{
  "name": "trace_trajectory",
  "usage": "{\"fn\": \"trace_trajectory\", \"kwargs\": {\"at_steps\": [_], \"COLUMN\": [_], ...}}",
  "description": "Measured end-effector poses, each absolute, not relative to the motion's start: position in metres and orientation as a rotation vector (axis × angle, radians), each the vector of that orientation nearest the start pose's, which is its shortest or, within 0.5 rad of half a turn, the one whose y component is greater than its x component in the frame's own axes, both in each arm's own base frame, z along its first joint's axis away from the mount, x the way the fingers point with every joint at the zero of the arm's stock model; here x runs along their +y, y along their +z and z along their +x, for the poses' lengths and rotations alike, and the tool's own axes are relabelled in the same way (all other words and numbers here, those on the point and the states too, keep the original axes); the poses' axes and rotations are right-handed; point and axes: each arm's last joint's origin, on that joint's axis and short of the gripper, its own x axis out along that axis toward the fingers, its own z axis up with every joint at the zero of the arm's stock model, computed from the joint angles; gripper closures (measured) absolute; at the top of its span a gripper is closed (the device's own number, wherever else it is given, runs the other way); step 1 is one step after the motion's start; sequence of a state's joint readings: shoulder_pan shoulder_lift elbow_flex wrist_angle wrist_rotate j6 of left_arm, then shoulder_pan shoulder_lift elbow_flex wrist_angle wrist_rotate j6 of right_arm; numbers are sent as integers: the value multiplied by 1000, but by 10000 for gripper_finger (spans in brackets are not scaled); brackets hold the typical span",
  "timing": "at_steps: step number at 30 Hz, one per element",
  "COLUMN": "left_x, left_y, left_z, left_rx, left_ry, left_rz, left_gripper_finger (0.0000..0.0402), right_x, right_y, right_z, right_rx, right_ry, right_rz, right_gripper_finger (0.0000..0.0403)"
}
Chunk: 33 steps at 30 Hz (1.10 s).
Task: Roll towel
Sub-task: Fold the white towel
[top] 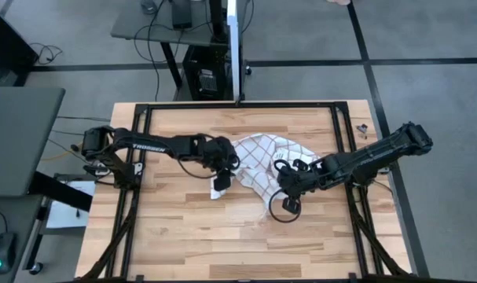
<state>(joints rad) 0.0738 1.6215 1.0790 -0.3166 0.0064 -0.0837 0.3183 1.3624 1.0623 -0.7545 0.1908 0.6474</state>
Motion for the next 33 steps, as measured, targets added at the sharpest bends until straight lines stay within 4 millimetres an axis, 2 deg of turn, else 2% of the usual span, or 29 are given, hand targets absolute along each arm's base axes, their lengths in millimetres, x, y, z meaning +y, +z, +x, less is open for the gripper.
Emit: {"fn": "trace_trajectory", "kwargs": {"at_steps": [5, 13, 16, 22, 25, 28, 31, 33], "left_x": [16, 8, 8, 7, 8, 12, 17, 22], "left_y": [211, 196, 185, 149, 144, 149, 168, 189], "left_z": [335, 332, 336, 346, 348, 347, 343, 337], "left_rx": [828, 767, 801, 876, 895, 940, 978, 987], "left_ry": [123, 187, 192, 215, 271, 287, 277, 268], "left_rz": [-91, -59, -59, -70, -60, -44, -1, 25], "left_gripper_finger": [231, 228, 228, 228, 229, 257, 336, 383], "right_x": [77, 75, 74, 72, 72, 73, 75, 76], "right_y": [262, 263, 263, 263, 263, 263, 262, 263], "right_z": [253, 254, 254, 255, 255, 254, 253, 252], "right_rx": [995, 972, 967, 967, 968, 974, 979, 979], "right_ry": [-238, -274, -284, -293, -294, -292, -288, -280], "right_rz": [320, 301, 301, 301, 301, 297, 291, 288], "right_gripper_finger": [403, 403, 403, 403, 403, 403, 403, 403]}}
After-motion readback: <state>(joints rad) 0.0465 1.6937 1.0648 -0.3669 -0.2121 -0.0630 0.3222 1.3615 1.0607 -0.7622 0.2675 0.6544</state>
